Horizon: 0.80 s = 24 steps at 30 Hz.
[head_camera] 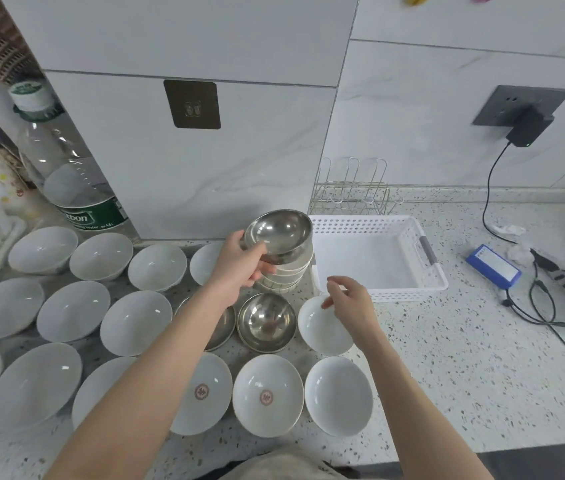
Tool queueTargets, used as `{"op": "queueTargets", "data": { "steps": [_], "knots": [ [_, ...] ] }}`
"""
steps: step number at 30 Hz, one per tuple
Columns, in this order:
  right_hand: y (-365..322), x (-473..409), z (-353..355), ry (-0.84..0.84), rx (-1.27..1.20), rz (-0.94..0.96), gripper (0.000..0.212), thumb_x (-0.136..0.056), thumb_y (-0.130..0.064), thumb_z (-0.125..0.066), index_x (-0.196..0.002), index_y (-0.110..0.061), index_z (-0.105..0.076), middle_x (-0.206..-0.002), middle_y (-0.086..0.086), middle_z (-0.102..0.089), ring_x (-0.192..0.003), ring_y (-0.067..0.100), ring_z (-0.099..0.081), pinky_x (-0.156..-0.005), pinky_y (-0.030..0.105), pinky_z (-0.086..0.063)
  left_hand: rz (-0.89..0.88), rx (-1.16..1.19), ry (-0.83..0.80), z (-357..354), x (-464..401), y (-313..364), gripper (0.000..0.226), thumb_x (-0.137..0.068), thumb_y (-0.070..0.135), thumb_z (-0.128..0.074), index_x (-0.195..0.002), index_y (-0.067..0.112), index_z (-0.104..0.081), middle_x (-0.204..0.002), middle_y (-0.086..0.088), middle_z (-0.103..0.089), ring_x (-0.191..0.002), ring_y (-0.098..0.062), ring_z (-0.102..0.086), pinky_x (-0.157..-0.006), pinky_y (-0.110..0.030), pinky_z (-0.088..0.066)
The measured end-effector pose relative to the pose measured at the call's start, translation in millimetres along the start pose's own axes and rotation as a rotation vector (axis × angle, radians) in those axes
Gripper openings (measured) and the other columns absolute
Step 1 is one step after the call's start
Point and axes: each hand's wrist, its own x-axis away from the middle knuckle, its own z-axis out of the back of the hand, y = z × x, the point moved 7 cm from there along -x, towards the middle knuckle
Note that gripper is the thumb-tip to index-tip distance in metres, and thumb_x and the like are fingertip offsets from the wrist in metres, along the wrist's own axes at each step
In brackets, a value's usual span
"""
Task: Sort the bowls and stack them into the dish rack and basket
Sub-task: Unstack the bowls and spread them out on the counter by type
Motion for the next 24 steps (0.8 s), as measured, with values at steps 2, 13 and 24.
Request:
{"op": "queueTargets", "data": {
  "steps": [2, 13, 24],
  "knots": [
    [-11.5, -6.9, -6.6, 0.003, 0.024, 0.002, 0.038, -0.094, -0.035, -0.050, -0.130, -0.022, -0.055, -0.067, -0.006, -0.071, -0.071, 0.005, -0.056, -0.068, 0.030, -0.043, -0.011, 0.069, 0.019, 13.2, 5.6, -1.4, 0.026, -0.096, 0.012, -0.052, -0.122, 0.017, -0.053, -0.064, -0.011, -0.070, -0.032, -0.006, -0.042, -0.032, -0.017, -0.024],
    [-53.6, -42.9, -43.5, 0.034, 0.298, -0.037, 0.053, -0.086, -0.028, -0.055, -0.136, -0.013, -0.046, -0.071, -0.004, -0.070, -0.094, 0.020, -0.062, -0.076, 0.034, -0.045, 0.011, 0.296, 0.177, 71.8, 28.2, -26.4, 0.027, -0.097, 0.009, -0.051, -0.124, 0.007, -0.053, -0.069, -0.013, -0.069, -0.035, -0.005, -0.042, -0.031, -0.015, -0.023],
    [-62.2, -44.3, -46.8, 0.065, 0.222, -0.041, 0.051, -0.082, -0.005, -0.044, -0.132, -0.012, -0.047, -0.058, 0.004, -0.064, -0.071, 0.020, -0.067, -0.054, 0.027, -0.040, 0.082, 0.314, 0.157, 103.2, 39.3, -57.9, 0.035, -0.095, 0.006, -0.050, -0.129, 0.006, -0.051, -0.068, -0.012, -0.070, -0.048, -0.011, -0.049, -0.031, -0.016, -0.026]
  ]
}}
